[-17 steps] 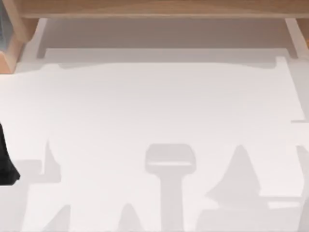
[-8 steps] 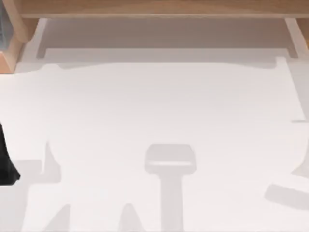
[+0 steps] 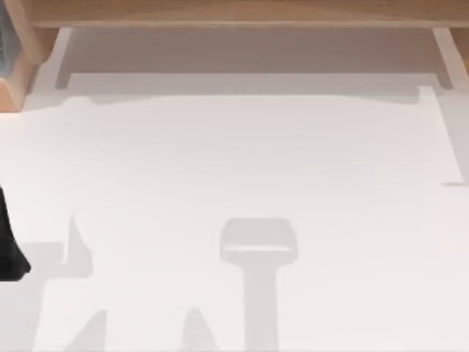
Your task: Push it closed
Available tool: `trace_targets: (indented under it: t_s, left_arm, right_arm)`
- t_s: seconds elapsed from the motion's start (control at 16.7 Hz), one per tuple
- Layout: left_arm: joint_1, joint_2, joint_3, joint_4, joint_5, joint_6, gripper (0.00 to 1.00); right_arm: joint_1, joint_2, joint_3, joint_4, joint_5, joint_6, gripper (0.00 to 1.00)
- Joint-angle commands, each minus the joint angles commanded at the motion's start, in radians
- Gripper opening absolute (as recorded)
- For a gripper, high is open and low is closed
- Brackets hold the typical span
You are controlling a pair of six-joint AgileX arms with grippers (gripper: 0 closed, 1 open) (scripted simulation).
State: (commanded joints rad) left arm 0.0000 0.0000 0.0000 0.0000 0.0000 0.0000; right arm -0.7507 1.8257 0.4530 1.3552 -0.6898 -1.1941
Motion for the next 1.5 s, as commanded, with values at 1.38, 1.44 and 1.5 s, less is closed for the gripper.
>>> trace_targets:
  t_s: [1.38, 1.44, 1.5]
  left_arm:
    - [0.000, 0.000, 0.000, 0.000, 0.000, 0.000, 1.00]
    - [0.000, 0.000, 0.000, 0.000, 0.000, 0.000, 1.00]
    - [0.000, 0.000, 0.000, 0.000, 0.000, 0.000, 1.00]
  right_arm:
    - [0.062, 0.235, 0.060, 0.204, 0.034, -0.359, 1.00]
    - [0.062, 0.235, 0.060, 0.204, 0.034, -0.359, 0.92]
    - [0.062, 0.235, 0.060, 0.204, 0.034, -0.359, 0.85]
